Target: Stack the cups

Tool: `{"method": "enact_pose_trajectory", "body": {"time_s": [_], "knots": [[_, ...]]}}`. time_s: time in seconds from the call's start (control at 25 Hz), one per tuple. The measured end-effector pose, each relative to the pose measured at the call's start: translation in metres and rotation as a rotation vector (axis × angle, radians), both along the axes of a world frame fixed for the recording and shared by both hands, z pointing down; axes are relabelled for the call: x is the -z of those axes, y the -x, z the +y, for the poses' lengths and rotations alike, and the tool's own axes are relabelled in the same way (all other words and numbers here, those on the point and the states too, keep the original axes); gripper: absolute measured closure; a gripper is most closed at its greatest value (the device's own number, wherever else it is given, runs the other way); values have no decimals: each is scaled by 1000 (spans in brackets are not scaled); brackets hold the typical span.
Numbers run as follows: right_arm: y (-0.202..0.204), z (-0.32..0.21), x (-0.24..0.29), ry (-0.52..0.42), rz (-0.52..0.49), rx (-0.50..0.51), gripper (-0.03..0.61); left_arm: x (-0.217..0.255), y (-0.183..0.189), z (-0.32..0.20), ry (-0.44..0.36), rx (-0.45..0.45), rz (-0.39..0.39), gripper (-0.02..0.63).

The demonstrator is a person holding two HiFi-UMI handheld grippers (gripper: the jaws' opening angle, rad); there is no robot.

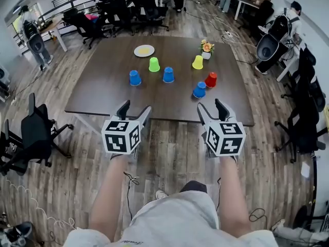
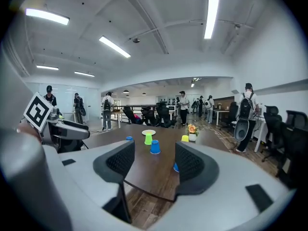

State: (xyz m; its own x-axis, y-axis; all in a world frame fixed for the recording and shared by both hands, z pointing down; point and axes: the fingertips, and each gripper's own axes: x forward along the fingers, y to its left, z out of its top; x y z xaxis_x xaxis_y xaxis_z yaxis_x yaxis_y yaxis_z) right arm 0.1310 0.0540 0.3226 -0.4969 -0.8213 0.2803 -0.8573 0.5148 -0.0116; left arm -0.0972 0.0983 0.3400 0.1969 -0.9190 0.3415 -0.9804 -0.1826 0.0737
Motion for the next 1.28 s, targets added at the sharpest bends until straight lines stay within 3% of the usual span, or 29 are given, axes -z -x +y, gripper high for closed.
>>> {"method": "enact_pose_trajectory", "body": {"time_s": [0.48, 1.04, 1.28], "knots": [[19, -52, -20, 16, -20, 0, 331, -12, 13, -60, 27, -39, -37, 295], [34, -240, -48, 54, -4, 60, 331, -38, 25, -243, 82, -21, -48, 296], [38, -300, -66, 100, -6, 83, 331, -52, 32, -292, 122, 12, -50, 298]]}}
